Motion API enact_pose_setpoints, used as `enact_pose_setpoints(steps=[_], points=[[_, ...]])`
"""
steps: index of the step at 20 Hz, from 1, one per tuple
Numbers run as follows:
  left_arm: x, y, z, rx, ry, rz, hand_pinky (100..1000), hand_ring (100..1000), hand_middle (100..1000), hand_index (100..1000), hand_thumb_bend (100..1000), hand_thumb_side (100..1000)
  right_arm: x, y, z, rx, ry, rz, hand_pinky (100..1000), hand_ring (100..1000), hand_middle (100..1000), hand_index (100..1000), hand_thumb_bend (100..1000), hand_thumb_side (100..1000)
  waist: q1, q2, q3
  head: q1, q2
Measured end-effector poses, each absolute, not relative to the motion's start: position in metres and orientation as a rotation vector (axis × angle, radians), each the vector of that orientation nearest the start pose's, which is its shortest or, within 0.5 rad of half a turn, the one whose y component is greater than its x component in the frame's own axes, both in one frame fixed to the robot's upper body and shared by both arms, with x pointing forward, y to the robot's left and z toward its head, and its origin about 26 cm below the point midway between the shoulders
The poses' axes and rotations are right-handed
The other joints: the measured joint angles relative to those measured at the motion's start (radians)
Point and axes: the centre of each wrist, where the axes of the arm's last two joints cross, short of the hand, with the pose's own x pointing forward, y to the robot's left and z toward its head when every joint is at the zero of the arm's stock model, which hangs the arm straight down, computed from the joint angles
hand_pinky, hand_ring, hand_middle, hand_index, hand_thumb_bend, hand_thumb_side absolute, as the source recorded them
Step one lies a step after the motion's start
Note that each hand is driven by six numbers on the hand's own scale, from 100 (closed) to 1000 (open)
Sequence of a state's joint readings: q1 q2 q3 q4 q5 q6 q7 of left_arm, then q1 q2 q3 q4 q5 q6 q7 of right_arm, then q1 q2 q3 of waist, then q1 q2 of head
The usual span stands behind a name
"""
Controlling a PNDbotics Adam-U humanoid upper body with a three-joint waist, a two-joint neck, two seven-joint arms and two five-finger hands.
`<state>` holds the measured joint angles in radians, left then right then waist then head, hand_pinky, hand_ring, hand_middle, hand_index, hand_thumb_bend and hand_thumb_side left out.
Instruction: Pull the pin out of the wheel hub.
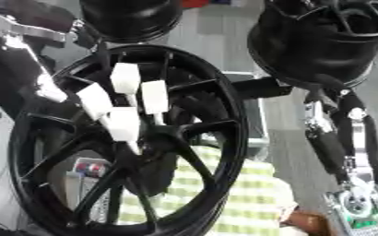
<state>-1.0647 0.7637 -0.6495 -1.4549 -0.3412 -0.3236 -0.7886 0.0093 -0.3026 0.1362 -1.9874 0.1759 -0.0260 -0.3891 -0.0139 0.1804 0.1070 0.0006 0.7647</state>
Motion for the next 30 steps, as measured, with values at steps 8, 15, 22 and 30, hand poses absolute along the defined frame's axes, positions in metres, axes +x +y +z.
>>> enact_pose_setpoints(steps=[8,15,22,30], points=[[0.411,0.211,0.284,-0.617,1.748,3.024,794,777,777,816,427,464,0.257,-0.253,0.103,-0.47,-2.051,0.114,712,857,678,815,100,656,-0.001,0.0,-0.002,0.005,0.0],[0.415,0.212,0.273,-0.599,1.738,3.052,786,770,762,805,419,490,0.258,-0.252,0.104,-0.466,-2.054,0.105,712,857,679,816,100,656,-0.004,0.0,-0.004,0.013,0.0],[0.42,0.21,0.265,-0.585,1.731,3.071,779,767,776,818,389,483,0.258,-0.251,0.104,-0.466,-2.057,0.101,712,858,679,816,100,657,-0.004,0.0,-0.007,0.032,0.0],[0.424,0.211,0.257,-0.582,1.725,3.095,781,772,786,817,366,478,0.258,-0.251,0.104,-0.465,-2.057,0.099,713,858,679,817,100,658,-0.005,0.001,-0.009,0.036,0.0]])
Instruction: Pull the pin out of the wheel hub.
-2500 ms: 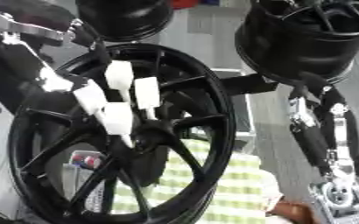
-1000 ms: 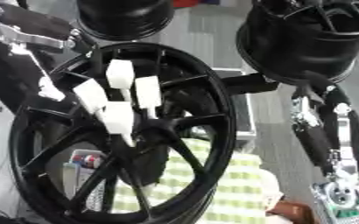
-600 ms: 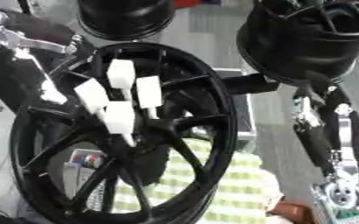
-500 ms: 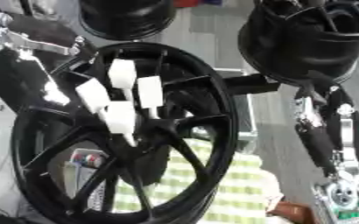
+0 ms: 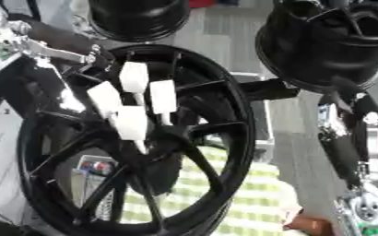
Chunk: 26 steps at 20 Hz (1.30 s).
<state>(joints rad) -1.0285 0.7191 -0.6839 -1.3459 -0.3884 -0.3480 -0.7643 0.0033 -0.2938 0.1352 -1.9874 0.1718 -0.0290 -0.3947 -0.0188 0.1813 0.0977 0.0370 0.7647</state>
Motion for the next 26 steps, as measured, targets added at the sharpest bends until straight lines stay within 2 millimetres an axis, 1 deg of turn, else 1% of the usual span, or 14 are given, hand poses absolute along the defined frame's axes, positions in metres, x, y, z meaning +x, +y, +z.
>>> enact_pose_setpoints(steps=[6,11,16,19,22,24,26], points=[[0.423,0.208,0.253,-0.542,1.73,3.098,776,762,769,804,345,493,0.258,-0.251,0.104,-0.463,-2.055,0.094,713,858,679,817,100,660,0.0,0.001,-0.001,0.003,0.0],[0.42,0.202,0.253,-0.487,1.749,3.085,772,748,747,798,353,503,0.258,-0.251,0.104,-0.459,-2.053,0.091,713,858,679,817,100,661,0.002,0.001,-0.002,0.003,0.0],[0.415,0.197,0.257,-0.438,1.769,3.067,760,713,663,798,358,499,0.258,-0.251,0.104,-0.459,-2.051,0.093,714,858,678,818,100,660,0.002,0.001,-0.002,0.003,0.0],[0.413,0.194,0.259,-0.422,1.773,3.062,758,703,654,791,373,500,0.258,-0.251,0.104,-0.458,-2.049,0.094,714,859,678,818,100,660,0.004,0.0,-0.003,0.003,0.0],[0.412,0.193,0.26,-0.421,1.77,3.062,757,698,642,787,367,497,0.258,-0.251,0.104,-0.458,-2.049,0.093,714,858,678,818,100,660,0.005,0.0,-0.003,0.003,0.0],[0.412,0.193,0.26,-0.42,1.769,3.062,736,656,621,761,365,487,0.258,-0.25,0.104,-0.456,-2.049,0.092,714,859,678,818,100,659,0.005,0.0,-0.004,0.003,0.0],[0.412,0.192,0.261,-0.422,1.766,3.061,731,648,620,756,359,482,0.258,-0.25,0.104,-0.455,-2.049,0.089,714,859,678,818,100,659,0.005,0.0,-0.004,0.004,0.0]])
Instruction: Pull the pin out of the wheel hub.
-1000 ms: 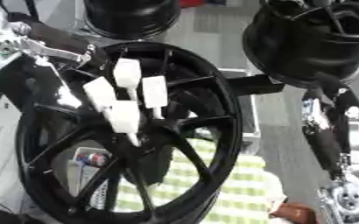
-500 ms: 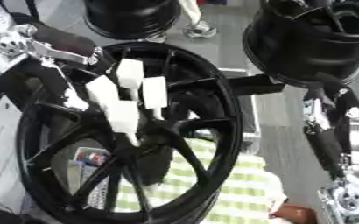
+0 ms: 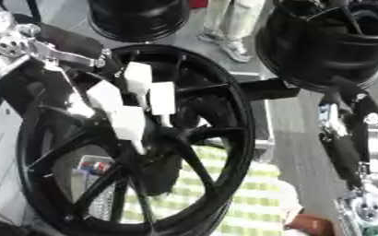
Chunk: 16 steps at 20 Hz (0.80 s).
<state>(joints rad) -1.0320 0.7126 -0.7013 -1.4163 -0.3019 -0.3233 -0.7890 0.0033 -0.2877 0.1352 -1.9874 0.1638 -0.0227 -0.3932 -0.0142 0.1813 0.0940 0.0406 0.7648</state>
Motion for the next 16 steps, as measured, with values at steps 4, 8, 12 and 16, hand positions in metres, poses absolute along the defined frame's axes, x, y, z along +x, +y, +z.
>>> enact_pose_setpoints(steps=[4,8,12,16], points=[[0.4116,0.1928,0.2605,-0.437,1.755,3.064,716,654,707,792,357,456,0.2583,-0.2499,0.104,-0.454,-2.049,0.087,714,859,677,818,100,659,0.0,0.0,0.0,0.001,0.0],[0.4126,0.1955,0.2604,-0.464,1.74,3.075,692,628,710,805,331,409,0.2583,-0.2498,0.104,-0.452,-2.05,0.086,714,859,677,819,100,659,0.0,0.0,0.0,0.001,0.0],[0.4132,0.1966,0.2596,-0.469,1.733,3.083,671,618,678,786,271,386,0.2583,-0.2499,0.104,-0.452,-2.05,0.085,714,859,677,819,100,660,-0.001,-0.001,0.0,0.005,0.0],[0.4136,0.1969,0.2593,-0.464,1.733,3.092,651,603,653,765,214,355,0.2582,-0.2499,0.104,-0.451,-2.05,0.084,714,859,677,819,100,660,-0.001,-0.001,0.0,0.006,0.0]])
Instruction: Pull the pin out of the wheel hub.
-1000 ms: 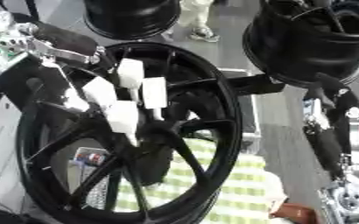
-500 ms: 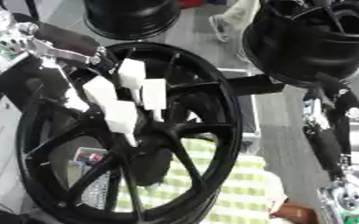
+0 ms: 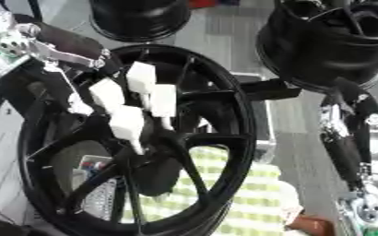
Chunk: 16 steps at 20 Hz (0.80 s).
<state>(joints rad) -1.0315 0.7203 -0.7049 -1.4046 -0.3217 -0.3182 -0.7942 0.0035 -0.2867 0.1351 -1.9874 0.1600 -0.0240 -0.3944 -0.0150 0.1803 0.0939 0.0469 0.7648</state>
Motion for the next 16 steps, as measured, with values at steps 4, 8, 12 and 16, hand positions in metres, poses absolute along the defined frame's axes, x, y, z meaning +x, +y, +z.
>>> enact_pose_setpoints(steps=[4,8,12,16], points=[[0.4136,0.1969,0.2593,-0.448,1.74,3.102,620,577,617,730,102,299,0.2582,-0.2499,0.1039,-0.447,-2.049,0.081,714,859,677,820,100,661,0.0,0.0,0.0,0.001,0.0],[0.4135,0.1968,0.2595,-0.442,1.74,3.111,574,519,565,683,100,204,0.2581,-0.2499,0.1038,-0.447,-2.05,0.08,715,859,677,820,100,660,0.0,0.0,-0.001,0.001,0.0],[0.4133,0.197,0.2606,-0.445,1.744,3.107,531,450,498,612,100,133,0.2581,-0.2499,0.1037,-0.447,-2.05,0.079,715,859,677,820,100,660,-0.001,0.0,-0.001,0.001,0.0],[0.4122,0.1975,0.2662,-0.457,1.77,3.085,486,384,436,538,100,115,0.258,-0.25,0.1036,-0.447,-2.05,0.078,714,858,674,820,100,660,-0.003,0.0,0.0,0.001,0.0]])
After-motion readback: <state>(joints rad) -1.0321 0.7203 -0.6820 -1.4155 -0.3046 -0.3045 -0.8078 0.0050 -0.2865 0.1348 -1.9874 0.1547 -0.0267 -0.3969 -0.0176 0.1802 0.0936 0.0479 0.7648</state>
